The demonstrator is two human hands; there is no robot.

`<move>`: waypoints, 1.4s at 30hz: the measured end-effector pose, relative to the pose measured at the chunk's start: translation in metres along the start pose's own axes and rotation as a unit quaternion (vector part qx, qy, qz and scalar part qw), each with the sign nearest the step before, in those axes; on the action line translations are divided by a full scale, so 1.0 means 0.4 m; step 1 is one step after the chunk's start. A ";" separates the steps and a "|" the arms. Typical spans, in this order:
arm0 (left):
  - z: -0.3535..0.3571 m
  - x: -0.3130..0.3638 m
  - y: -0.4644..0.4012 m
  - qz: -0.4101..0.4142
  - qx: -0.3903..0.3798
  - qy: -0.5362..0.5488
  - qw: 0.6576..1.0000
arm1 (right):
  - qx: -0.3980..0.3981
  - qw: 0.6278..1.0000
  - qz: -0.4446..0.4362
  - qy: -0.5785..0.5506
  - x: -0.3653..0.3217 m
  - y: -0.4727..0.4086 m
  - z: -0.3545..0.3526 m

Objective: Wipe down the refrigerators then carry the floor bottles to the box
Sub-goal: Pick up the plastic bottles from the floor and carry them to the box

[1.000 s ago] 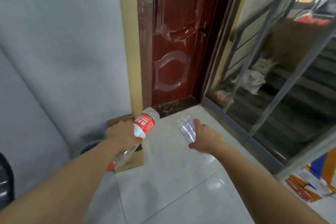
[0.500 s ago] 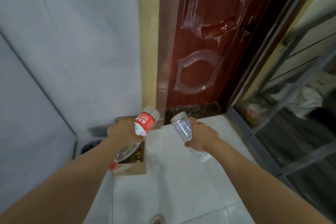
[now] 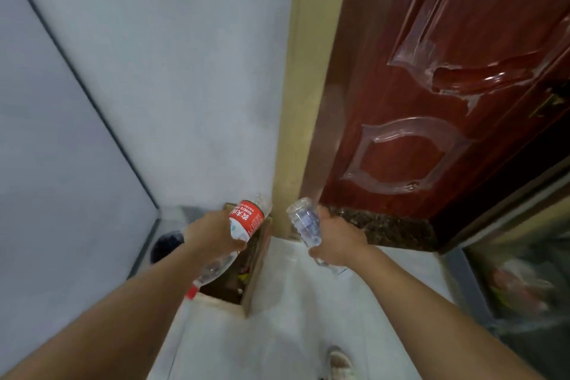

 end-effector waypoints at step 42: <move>0.599 -0.401 -0.336 -0.508 -0.017 0.333 0.794 | -0.243 0.886 -0.326 0.223 -0.378 -0.859 0.551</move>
Point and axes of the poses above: each hand's wrist, its own y-axis away from the middle knuckle, its own z-axis out of the palm, x = y × z, the point moved 10 cm from there along -y, towards the middle knuckle, and after that the axes turned 6 degrees about y, right-handed, at the moved point
